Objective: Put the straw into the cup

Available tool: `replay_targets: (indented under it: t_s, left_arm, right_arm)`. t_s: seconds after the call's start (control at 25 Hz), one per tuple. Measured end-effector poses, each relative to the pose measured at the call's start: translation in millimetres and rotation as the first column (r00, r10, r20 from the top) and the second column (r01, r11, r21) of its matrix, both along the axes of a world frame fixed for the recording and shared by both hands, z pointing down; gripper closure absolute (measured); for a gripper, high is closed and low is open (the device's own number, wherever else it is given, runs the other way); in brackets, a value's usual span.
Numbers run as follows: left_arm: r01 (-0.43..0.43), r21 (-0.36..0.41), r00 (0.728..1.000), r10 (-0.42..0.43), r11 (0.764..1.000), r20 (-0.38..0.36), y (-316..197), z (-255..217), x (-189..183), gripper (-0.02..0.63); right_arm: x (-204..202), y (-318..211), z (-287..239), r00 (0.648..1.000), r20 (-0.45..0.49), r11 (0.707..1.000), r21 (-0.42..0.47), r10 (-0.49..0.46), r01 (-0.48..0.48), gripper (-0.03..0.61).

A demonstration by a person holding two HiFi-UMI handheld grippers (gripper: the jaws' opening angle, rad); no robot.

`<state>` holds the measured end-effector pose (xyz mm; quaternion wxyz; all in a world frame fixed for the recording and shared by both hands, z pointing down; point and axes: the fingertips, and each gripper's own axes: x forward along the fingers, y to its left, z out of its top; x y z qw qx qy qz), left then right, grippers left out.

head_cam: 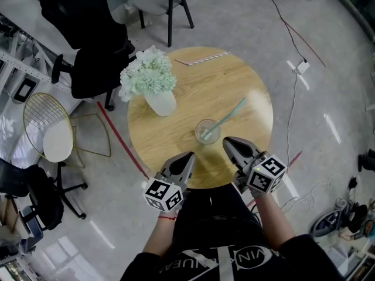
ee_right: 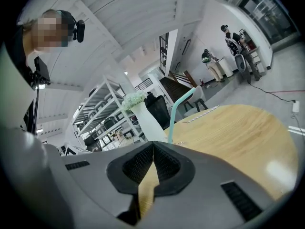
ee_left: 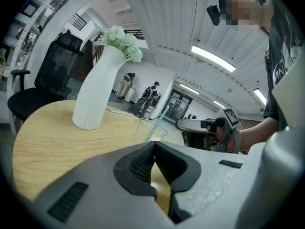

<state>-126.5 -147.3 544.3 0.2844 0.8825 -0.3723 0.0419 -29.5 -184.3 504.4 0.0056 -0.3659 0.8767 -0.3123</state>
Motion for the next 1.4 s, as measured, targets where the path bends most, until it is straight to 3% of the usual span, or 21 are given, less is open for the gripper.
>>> replay_targets:
  t_s: [0.44,0.76,1.04,1.4]
  left_arm:
    - [-0.036,0.032,0.999,0.036,0.999,-0.004,21,-11,5,0.606]
    - [-0.012,0.068,1.000,0.011,0.998,0.011,26,-31,9,0.606]
    - [0.025,0.064,1.000,-0.026,0.998,0.013,46,-40,23,0.606]
    - [0.039,0.063,0.999,-0.041,0.997,0.025,78,-46,42,0.606]
  right_arm:
    - [-23,44,-4,0.995,-0.054,0.996,0.023,-0.080,0.081,0.575]
    - [-31,56,-19,0.985,-0.077,0.985,0.057,-0.157,0.162,0.575]
    - [-26,77,-29,0.969,-0.100,0.970,0.070,-0.225,0.232,0.575]
    - [-7,105,-32,0.964,-0.092,0.965,0.067,-0.248,0.255,0.575]
